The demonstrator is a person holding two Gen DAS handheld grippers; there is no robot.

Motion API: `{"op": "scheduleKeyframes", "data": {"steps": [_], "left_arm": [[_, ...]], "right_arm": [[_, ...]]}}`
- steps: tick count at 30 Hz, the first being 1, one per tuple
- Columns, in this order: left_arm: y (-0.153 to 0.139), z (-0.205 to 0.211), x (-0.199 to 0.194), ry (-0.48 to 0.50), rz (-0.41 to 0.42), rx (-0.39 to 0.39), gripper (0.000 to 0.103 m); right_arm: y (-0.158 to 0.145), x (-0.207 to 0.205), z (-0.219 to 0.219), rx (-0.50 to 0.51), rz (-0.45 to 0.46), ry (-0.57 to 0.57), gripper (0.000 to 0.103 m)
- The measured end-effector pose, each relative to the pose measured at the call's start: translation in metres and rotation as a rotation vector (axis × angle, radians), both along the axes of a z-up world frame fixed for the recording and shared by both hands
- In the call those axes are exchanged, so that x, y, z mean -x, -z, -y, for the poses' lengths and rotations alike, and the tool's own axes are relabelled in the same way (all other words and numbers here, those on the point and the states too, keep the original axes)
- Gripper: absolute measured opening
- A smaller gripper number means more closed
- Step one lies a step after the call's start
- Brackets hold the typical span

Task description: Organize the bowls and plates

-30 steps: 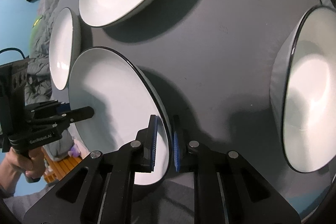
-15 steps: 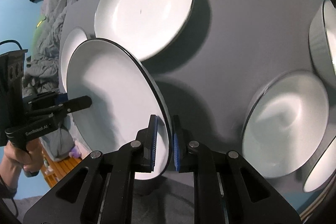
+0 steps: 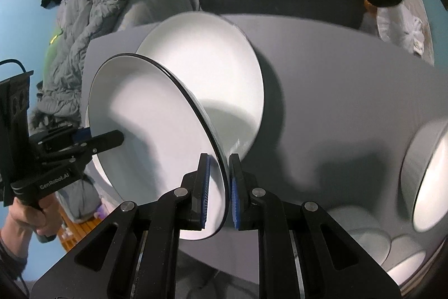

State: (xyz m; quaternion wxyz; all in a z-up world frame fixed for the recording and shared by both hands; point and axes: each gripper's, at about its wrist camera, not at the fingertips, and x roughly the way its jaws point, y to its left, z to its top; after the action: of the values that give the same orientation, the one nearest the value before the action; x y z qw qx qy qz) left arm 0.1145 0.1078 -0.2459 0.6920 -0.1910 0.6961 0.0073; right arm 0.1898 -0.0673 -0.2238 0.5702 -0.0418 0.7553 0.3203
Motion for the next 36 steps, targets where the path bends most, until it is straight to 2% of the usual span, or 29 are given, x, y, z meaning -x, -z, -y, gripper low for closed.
{"op": "scheduleKeyframes", "data": {"steps": [10, 21, 29, 33, 36], "left_arm": [[0.013, -0.015, -0.032, -0.03, -0.039, -0.028, 0.023], [0.026, -0.012, -0.042, -0.008, -0.077, -0.037, 0.023], [0.027, -0.015, -0.047, 0.002, -0.066, -0.035, 0.024], [0.025, -0.012, -0.048, 0.025, -0.059, -0.009, 0.038], [0.027, -0.007, -0.047, 0.05, -0.061, -0.038, 0.04]], "right_arm": [[0.019, -0.028, -0.019, -0.004, -0.047, -0.007, 0.015], [0.033, -0.039, -0.027, 0.049, -0.059, -0.003, 0.017], [0.037, -0.043, -0.032, 0.08, -0.07, 0.004, 0.018], [0.038, -0.04, -0.039, 0.122, -0.059, -0.028, 0.022], [0.039, -0.038, -0.042, 0.151, -0.05, -0.034, 0.024]]}}
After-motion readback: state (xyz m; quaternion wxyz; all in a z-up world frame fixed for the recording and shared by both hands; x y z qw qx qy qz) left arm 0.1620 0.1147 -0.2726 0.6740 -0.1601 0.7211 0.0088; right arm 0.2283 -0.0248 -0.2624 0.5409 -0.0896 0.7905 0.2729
